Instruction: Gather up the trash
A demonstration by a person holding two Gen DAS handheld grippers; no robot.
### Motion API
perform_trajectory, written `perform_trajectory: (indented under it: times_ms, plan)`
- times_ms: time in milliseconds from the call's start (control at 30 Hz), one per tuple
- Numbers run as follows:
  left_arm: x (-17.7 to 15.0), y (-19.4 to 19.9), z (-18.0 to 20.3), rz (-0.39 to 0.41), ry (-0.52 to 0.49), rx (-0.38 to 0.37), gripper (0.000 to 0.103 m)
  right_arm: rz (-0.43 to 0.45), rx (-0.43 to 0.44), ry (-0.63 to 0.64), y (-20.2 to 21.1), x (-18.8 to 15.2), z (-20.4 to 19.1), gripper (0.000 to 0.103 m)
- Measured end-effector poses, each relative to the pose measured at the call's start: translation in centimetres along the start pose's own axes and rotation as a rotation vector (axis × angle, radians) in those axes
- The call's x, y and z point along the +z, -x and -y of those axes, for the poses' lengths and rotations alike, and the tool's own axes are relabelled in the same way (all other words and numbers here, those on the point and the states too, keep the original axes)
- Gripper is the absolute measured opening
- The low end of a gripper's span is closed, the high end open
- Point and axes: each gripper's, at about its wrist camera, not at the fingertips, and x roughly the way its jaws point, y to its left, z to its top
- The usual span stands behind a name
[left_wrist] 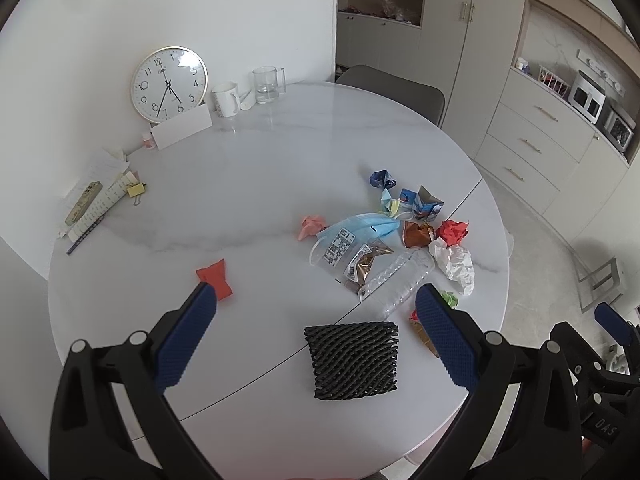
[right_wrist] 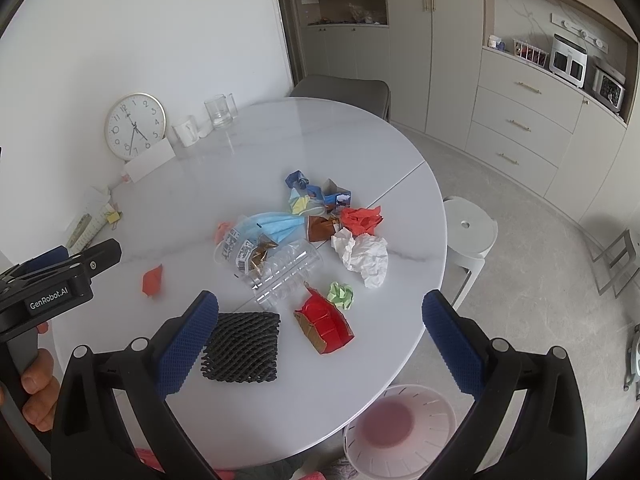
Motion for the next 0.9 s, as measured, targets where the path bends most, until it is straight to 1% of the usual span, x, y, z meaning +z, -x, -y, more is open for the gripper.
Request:
perform_trajectory:
  times_ms: [900]
  plan:
    - [0.02,0.02,0.1,-0.004,-0.003,-0.001,0.095,-0.01,-0.001,-0.004,-0.36,-0.09,0.09,0.101]
